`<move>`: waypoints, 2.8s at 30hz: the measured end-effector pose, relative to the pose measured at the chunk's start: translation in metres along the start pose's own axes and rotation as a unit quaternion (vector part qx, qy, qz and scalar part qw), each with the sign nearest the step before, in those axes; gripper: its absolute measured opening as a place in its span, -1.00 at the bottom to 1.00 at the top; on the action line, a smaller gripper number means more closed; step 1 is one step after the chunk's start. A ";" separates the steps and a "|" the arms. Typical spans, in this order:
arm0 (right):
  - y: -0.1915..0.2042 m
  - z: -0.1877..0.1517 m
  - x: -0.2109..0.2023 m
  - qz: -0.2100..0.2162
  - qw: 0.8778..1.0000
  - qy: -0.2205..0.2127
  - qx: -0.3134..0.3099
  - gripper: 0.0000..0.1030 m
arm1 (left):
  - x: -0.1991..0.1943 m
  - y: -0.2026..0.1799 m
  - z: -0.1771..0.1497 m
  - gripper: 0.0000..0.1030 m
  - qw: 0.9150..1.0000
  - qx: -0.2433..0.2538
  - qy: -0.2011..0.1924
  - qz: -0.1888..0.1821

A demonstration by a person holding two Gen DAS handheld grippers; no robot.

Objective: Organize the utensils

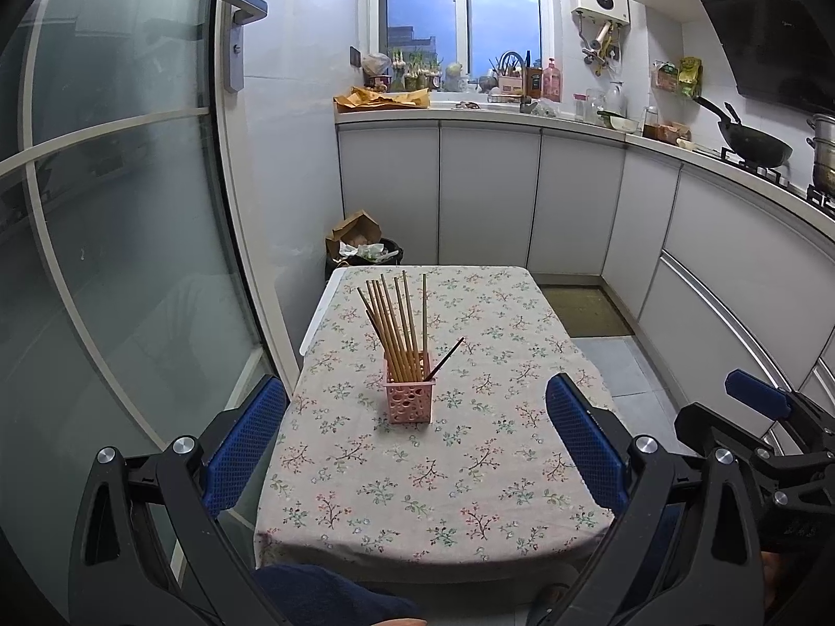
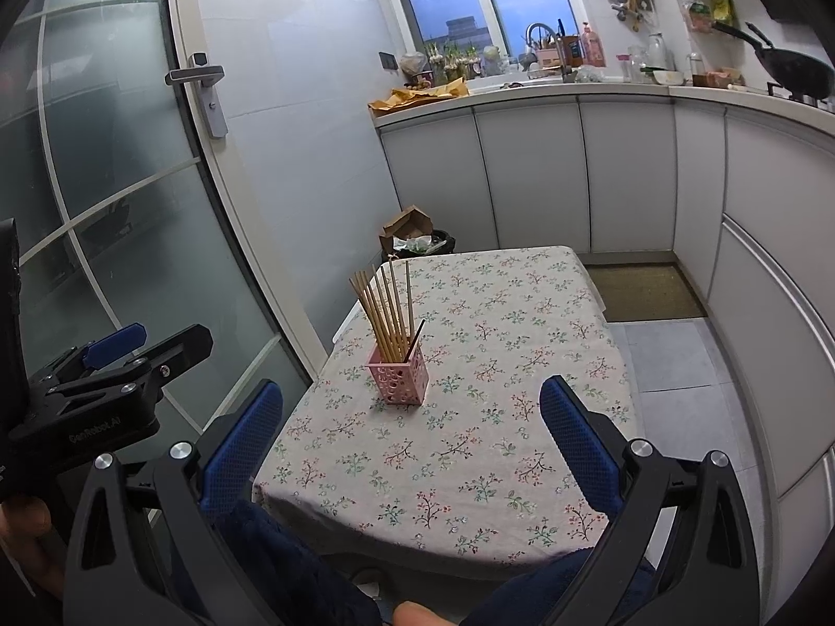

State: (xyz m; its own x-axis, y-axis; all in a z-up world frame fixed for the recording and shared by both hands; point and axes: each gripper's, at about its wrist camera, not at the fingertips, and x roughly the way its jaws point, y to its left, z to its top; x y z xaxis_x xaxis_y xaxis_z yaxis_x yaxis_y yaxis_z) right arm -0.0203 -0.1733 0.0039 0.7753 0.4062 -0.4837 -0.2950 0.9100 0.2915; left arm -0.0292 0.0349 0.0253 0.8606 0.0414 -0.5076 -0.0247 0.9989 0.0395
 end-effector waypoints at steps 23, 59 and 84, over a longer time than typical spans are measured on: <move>0.001 0.000 0.001 0.005 1.000 0.003 -0.003 0.87 | -0.002 -0.003 -0.003 0.86 1.000 -0.010 0.007 0.000; 0.001 -0.002 0.001 0.007 1.000 0.004 -0.002 0.87 | 0.001 -0.001 -0.003 0.86 1.000 -0.010 0.010 -0.009; -0.009 -0.002 -0.001 0.005 1.000 0.001 0.007 0.87 | 0.003 0.001 -0.004 0.86 1.000 -0.001 0.013 -0.022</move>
State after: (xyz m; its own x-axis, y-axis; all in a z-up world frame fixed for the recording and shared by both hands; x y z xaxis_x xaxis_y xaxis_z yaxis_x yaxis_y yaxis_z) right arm -0.0191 -0.1814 0.0005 0.7714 0.4156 -0.4818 -0.2946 0.9045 0.3085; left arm -0.0284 0.0364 0.0203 0.8469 -0.0015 -0.5318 0.0117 0.9998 0.0159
